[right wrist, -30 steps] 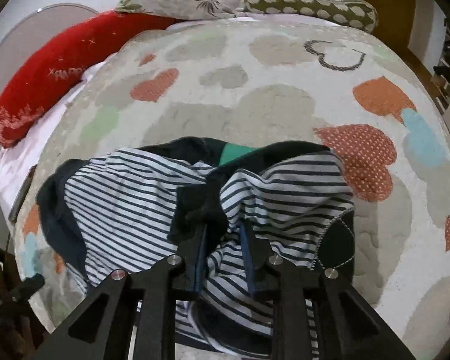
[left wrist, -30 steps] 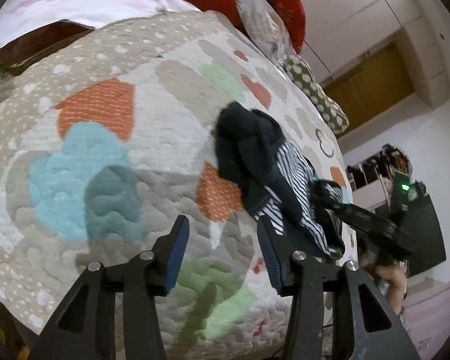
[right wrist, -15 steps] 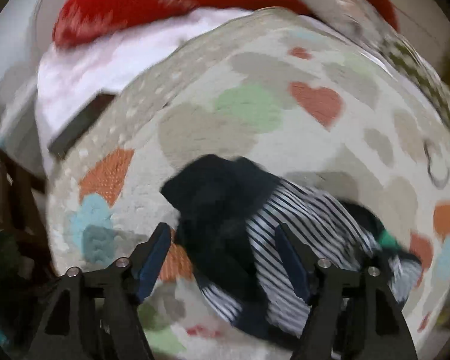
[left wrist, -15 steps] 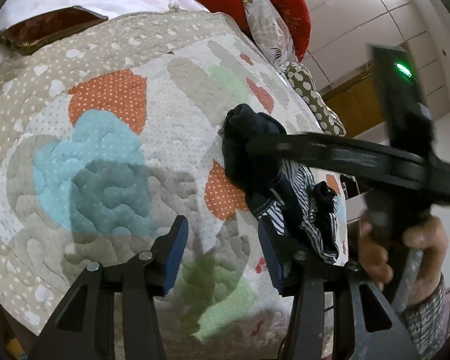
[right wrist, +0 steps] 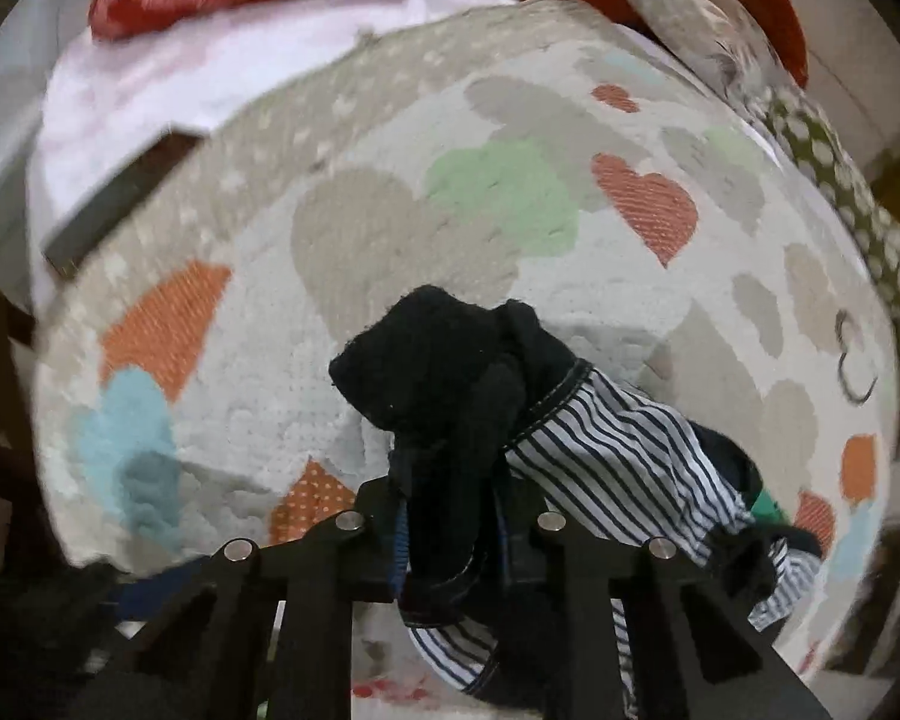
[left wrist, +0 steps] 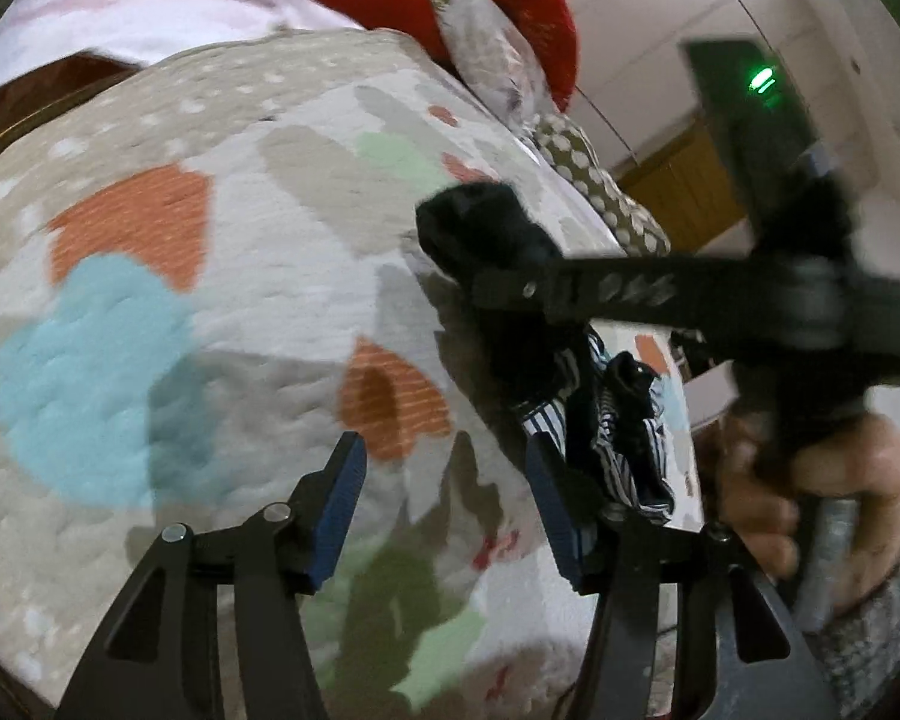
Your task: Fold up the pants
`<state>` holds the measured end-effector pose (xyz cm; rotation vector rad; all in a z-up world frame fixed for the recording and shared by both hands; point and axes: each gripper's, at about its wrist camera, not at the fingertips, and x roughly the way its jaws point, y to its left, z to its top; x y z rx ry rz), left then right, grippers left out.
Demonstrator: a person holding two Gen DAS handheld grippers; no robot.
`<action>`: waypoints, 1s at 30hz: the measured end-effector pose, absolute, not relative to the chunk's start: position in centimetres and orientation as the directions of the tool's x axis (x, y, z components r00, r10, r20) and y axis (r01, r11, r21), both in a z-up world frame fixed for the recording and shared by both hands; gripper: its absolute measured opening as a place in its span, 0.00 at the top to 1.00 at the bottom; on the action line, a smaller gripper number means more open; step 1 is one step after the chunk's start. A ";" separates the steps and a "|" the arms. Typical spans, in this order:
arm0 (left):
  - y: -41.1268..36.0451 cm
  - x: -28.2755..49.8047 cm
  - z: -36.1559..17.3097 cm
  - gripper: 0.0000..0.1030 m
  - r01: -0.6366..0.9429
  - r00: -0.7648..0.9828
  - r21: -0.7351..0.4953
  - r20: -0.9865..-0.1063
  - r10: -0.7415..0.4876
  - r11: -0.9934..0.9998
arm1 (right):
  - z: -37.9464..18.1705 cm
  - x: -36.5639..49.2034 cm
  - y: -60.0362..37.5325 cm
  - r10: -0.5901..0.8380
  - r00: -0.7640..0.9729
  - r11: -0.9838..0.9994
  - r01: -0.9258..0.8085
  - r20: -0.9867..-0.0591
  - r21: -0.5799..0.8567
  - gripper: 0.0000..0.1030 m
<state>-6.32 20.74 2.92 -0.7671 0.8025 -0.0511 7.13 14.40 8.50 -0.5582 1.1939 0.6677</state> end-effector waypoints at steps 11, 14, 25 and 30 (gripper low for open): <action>14.7 -0.4 5.9 0.82 -0.120 0.669 -0.589 -0.643 -0.373 0.799 | 13.2 9.4 5.1 0.483 0.202 0.768 -0.565 -0.852 0.301 0.80; 12.1 0.3 6.8 0.82 -0.084 0.648 -0.558 -0.660 -0.380 0.826 | 14.0 9.8 0.5 0.550 0.242 0.773 -0.510 -0.799 0.378 0.80; 5.3 1.7 6.9 0.75 -0.025 0.554 -0.450 -0.750 -0.362 0.893 | 10.0 10.0 -15.5 0.563 0.395 0.826 -0.270 -0.726 0.495 0.67; 5.6 2.6 9.2 0.60 -0.026 0.607 -0.411 -0.731 -0.312 0.911 | 10.4 8.7 -21.2 0.508 0.515 0.853 -0.192 -0.690 0.485 0.49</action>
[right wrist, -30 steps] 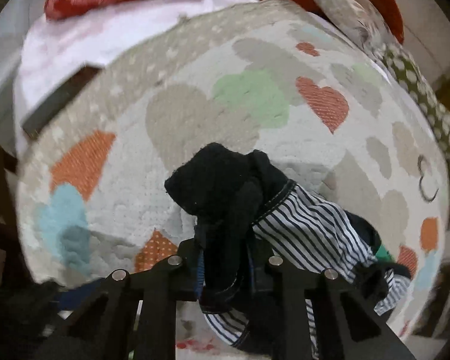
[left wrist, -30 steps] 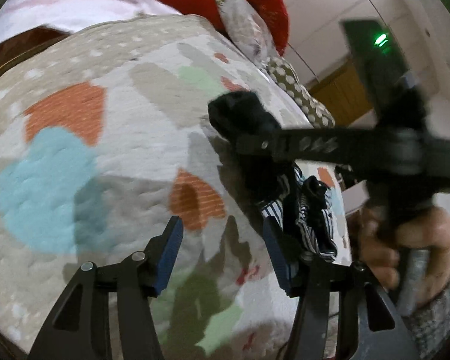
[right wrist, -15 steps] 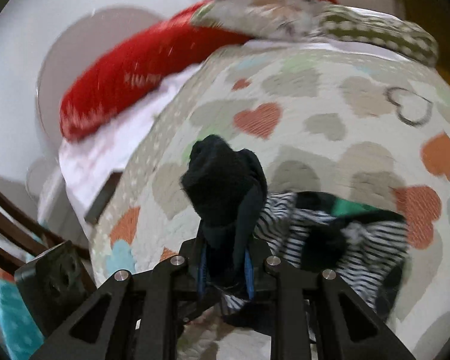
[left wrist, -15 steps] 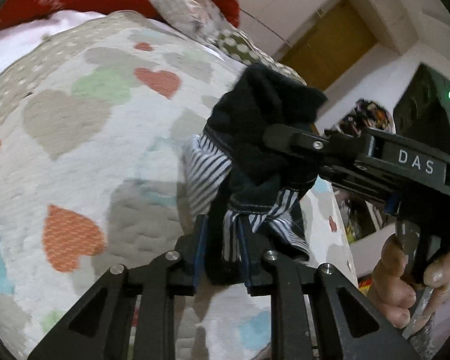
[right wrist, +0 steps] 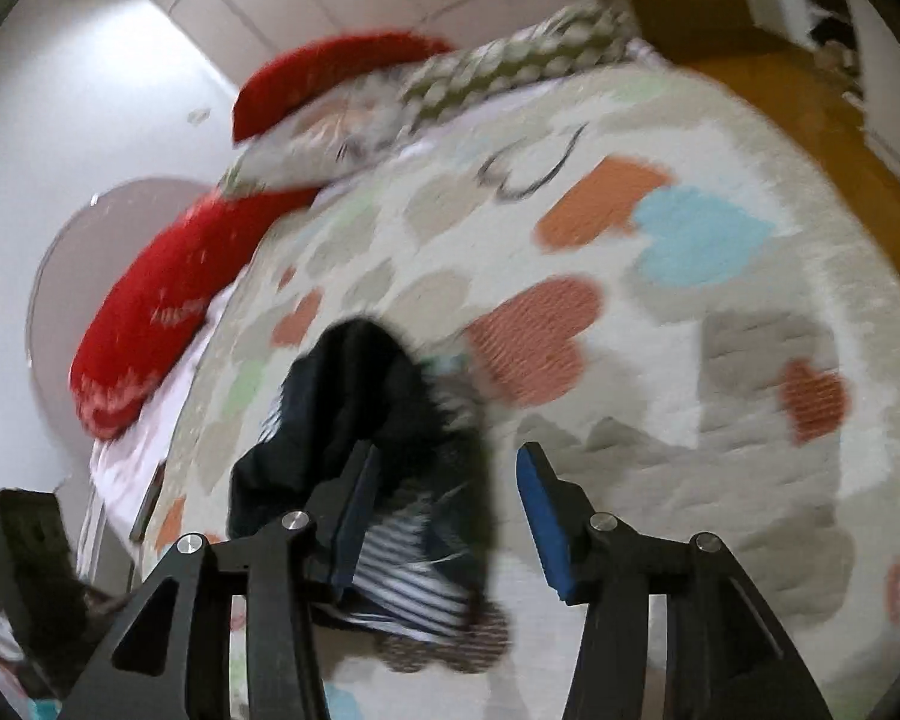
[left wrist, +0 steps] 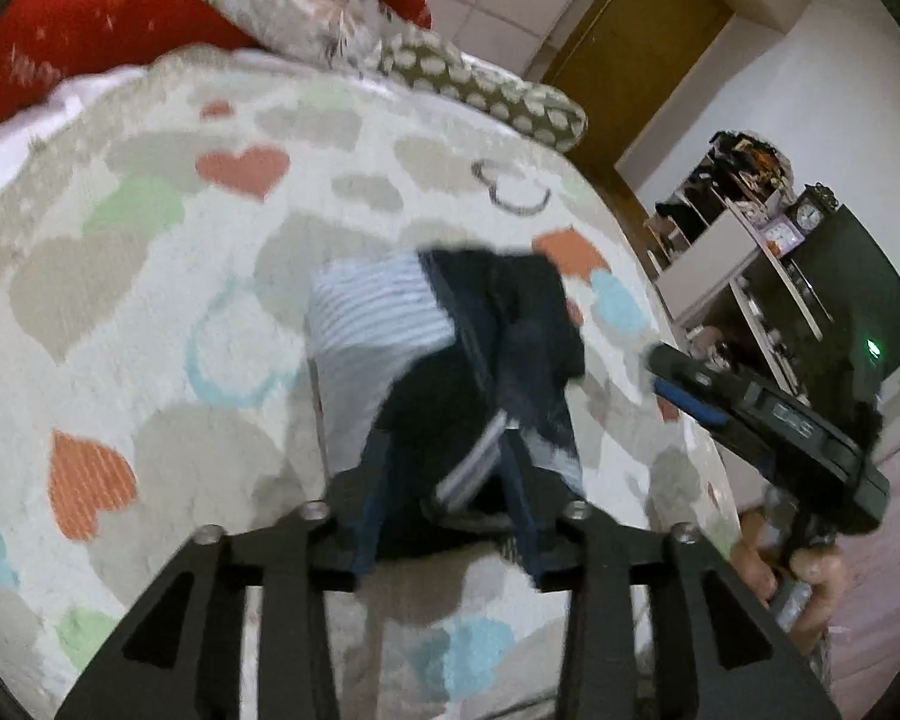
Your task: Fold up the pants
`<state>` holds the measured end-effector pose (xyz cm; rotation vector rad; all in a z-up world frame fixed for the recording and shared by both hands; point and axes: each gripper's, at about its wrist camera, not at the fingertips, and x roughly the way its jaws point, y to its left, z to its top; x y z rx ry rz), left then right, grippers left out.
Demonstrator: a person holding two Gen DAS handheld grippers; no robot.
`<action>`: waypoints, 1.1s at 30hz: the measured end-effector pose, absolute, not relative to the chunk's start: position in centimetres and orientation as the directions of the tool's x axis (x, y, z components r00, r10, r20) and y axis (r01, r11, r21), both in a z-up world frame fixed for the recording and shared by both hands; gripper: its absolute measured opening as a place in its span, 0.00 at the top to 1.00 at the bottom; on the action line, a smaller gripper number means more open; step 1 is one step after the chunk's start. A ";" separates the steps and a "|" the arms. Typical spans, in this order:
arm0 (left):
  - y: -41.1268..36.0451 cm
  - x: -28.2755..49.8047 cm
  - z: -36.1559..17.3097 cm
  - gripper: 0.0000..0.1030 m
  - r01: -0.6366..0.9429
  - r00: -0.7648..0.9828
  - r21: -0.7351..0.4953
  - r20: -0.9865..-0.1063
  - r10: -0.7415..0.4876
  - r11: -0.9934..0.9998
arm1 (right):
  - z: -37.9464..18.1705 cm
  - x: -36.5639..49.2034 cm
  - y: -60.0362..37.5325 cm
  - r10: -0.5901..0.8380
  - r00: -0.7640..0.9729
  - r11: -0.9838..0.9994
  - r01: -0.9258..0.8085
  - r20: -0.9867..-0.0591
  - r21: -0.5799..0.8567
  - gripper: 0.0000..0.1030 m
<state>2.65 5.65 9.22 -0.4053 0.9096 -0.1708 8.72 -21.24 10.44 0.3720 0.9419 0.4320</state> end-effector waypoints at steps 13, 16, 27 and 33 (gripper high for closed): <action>-0.2 5.1 5.6 0.55 0.041 0.534 -0.241 -0.815 -0.225 0.970 | 12.1 11.6 -16.7 0.839 0.317 0.530 -0.292 -0.443 0.796 0.64; -0.1 5.0 5.5 0.55 0.041 0.536 -0.245 -0.813 -0.228 0.969 | 10.5 12.2 -15.4 0.842 0.279 0.530 -0.258 -0.462 0.808 0.64; -0.9 4.4 5.4 0.52 0.055 0.548 -0.206 -0.811 -0.202 0.977 | 3.2 14.5 -17.9 0.801 0.325 0.545 -0.049 -0.502 0.837 0.66; 1.5 3.7 8.1 0.51 0.071 0.536 -0.364 -0.771 -0.344 0.929 | 5.4 13.6 -18.5 0.766 0.361 0.599 -0.099 -0.532 0.795 0.66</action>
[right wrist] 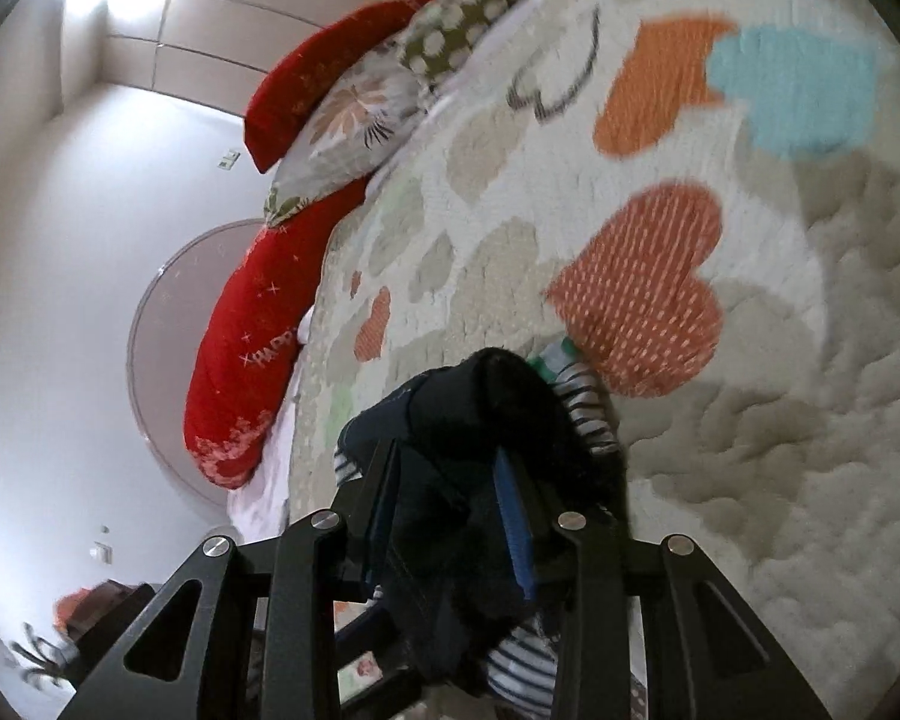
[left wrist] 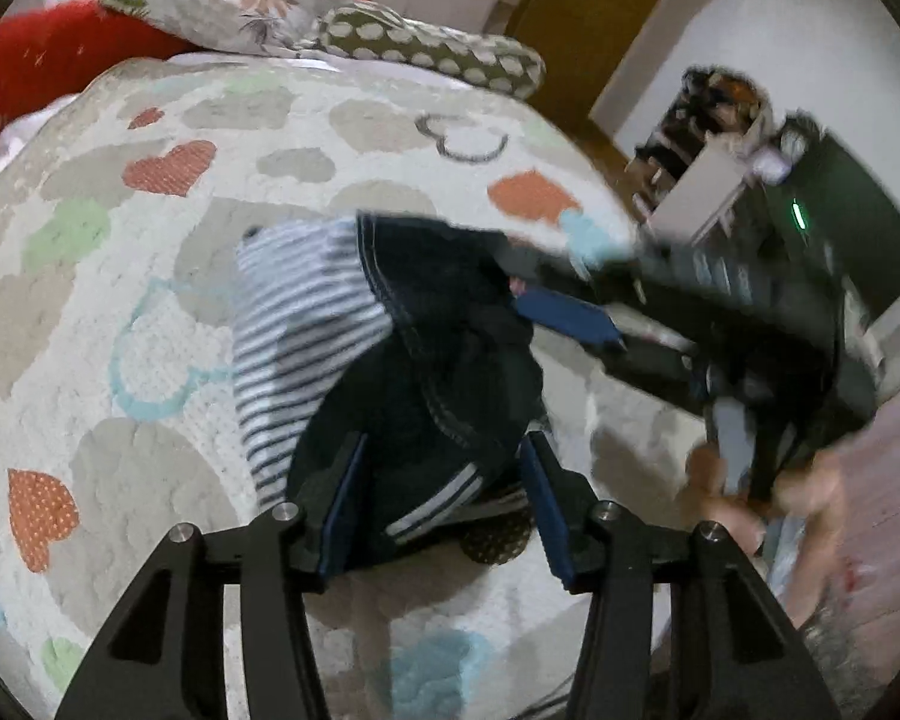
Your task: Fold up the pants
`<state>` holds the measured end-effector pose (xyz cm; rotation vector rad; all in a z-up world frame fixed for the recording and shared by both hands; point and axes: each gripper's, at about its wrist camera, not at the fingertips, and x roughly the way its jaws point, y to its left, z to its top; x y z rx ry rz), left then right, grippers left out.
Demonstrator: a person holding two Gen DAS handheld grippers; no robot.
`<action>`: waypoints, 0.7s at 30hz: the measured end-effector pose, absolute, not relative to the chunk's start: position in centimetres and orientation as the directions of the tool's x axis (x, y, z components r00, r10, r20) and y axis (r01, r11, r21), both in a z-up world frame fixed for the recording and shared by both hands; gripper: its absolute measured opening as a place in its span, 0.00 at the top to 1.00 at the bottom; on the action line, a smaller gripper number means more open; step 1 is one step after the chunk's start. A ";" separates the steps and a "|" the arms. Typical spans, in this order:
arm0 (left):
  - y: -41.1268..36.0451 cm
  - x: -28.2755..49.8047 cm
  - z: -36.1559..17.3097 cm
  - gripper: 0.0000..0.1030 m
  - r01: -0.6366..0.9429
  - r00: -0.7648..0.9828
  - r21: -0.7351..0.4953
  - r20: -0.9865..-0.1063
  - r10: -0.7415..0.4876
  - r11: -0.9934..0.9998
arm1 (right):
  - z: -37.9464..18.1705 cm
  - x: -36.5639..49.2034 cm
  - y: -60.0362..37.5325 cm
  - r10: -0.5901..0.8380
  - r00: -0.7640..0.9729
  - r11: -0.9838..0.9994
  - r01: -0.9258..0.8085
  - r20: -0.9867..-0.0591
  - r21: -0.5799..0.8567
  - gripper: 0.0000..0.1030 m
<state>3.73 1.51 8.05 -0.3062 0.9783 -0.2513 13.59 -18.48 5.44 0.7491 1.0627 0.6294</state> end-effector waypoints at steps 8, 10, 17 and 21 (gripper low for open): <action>3.7 10.8 8.5 0.51 -0.036 0.526 -0.348 -0.804 -0.279 0.937 | 9.1 9.7 -17.8 0.689 0.449 0.714 -0.290 -0.569 0.637 0.64; 3.1 13.1 7.1 0.51 -0.045 0.469 -0.338 -0.838 -0.279 0.940 | 8.8 9.3 -16.9 0.689 0.435 0.721 -0.328 -0.580 0.611 0.65; 2.3 14.8 5.5 0.46 -0.062 0.429 -0.294 -0.871 -0.240 0.954 | 4.1 10.0 -16.8 0.625 0.401 0.778 -0.246 -0.670 0.578 0.64; 3.2 12.7 7.5 0.44 -0.033 0.466 -0.332 -0.840 -0.279 0.943 | 4.8 9.8 -18.4 0.655 0.411 0.748 -0.230 -0.635 0.622 0.59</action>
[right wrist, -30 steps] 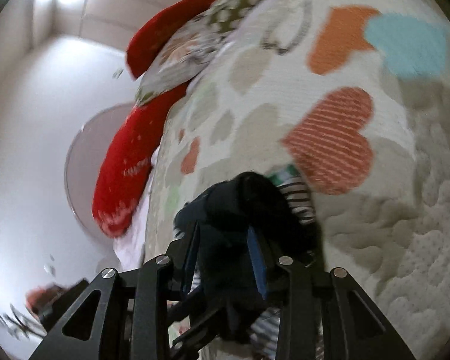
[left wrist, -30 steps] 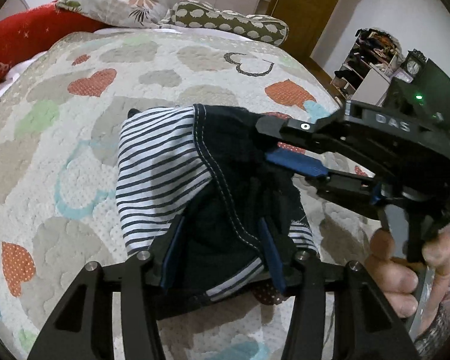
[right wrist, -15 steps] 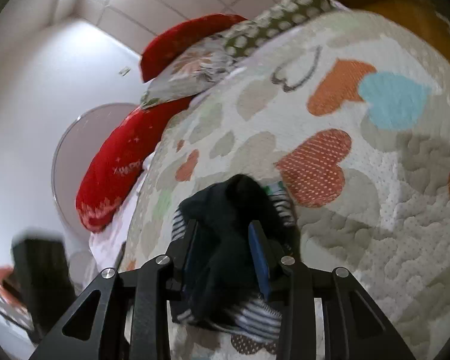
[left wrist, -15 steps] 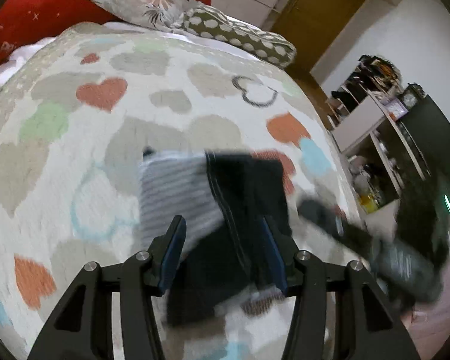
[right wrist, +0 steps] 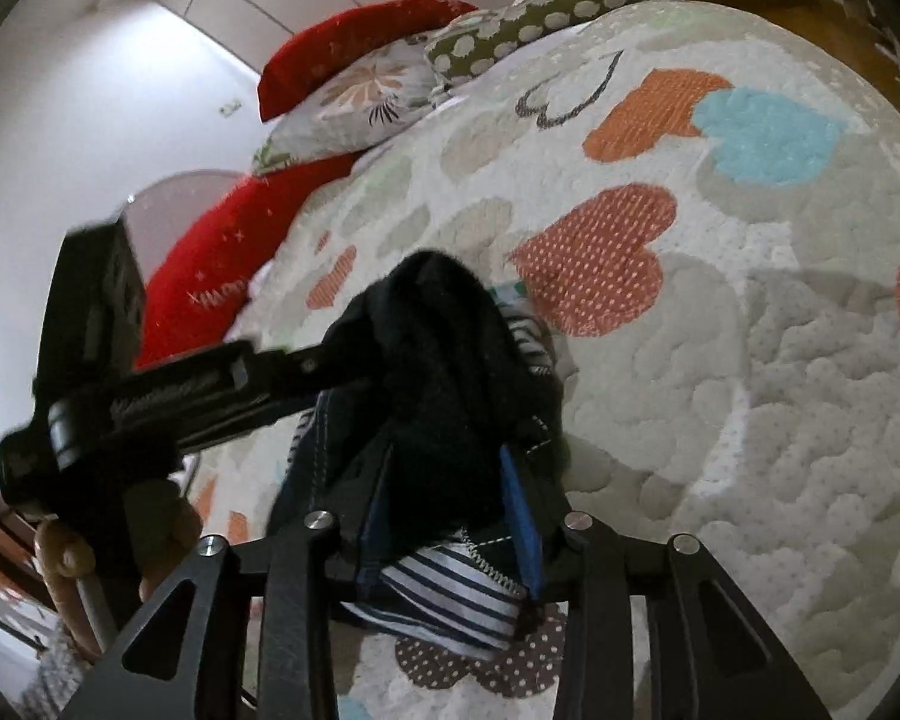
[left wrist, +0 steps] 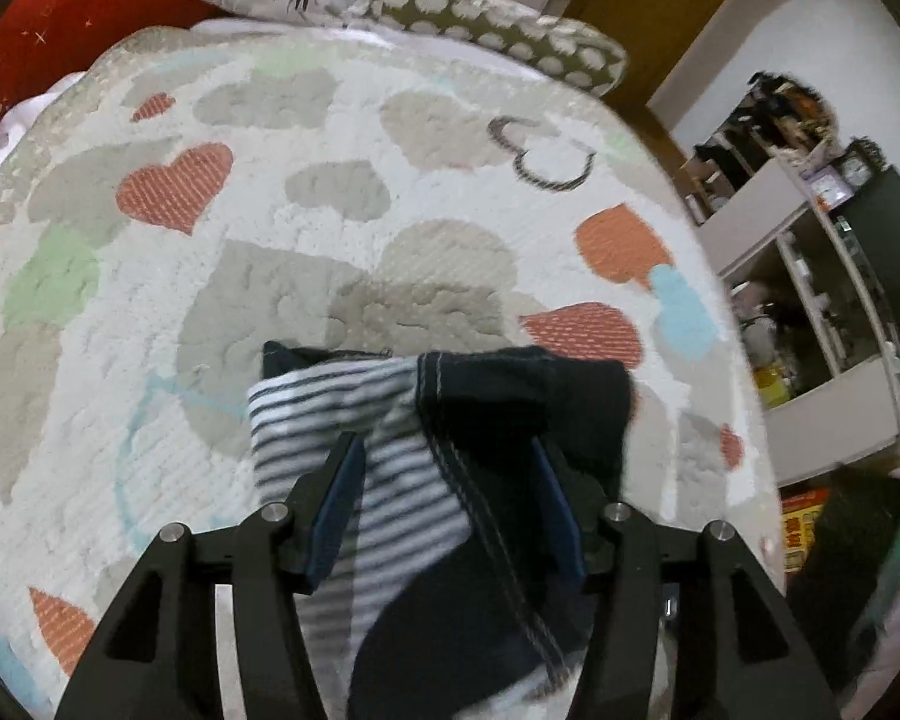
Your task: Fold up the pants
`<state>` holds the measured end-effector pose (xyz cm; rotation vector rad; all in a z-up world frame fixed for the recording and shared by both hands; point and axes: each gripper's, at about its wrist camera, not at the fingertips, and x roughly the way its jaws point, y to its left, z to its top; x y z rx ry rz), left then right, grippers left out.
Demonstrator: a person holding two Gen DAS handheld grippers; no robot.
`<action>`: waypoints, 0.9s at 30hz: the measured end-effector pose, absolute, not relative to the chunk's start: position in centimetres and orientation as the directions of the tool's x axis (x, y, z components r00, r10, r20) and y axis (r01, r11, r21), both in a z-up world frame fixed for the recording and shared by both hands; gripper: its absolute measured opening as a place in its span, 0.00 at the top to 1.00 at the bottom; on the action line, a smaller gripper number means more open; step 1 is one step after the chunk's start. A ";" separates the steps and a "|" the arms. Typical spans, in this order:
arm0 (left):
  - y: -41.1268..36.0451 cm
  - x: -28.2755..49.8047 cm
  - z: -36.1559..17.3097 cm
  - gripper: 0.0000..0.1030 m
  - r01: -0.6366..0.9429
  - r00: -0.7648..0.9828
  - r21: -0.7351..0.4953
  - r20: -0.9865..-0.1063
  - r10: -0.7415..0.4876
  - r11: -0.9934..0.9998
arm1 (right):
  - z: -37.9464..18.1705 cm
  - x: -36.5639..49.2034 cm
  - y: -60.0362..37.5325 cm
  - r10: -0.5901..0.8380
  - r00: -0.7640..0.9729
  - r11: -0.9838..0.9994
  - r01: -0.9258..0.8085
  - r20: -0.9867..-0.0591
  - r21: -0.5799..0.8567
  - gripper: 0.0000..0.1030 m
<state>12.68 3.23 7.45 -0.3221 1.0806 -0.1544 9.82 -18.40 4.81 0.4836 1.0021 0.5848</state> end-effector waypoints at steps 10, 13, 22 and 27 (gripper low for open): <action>3.6 3.3 10.7 0.29 -0.093 0.611 -0.102 -0.791 -0.024 0.990 | 5.9 5.8 -21.1 0.585 0.509 0.786 -0.163 -0.631 0.597 0.56; 2.9 0.3 10.5 0.24 -0.154 0.645 -0.031 -0.761 0.076 0.988 | 6.2 4.3 -21.0 0.523 0.538 0.828 -0.136 -0.661 0.545 0.51; 1.1 -4.4 9.2 0.23 -0.147 0.612 -0.049 -0.789 0.052 0.988 | 7.5 -0.8 -19.5 0.308 0.610 0.949 -0.145 -0.730 0.280 0.40; 0.0 -5.9 9.7 0.23 -0.112 0.638 -0.016 -0.767 0.060 0.994 | 7.2 -2.3 -18.4 0.269 0.598 0.963 -0.157 -0.755 0.218 0.39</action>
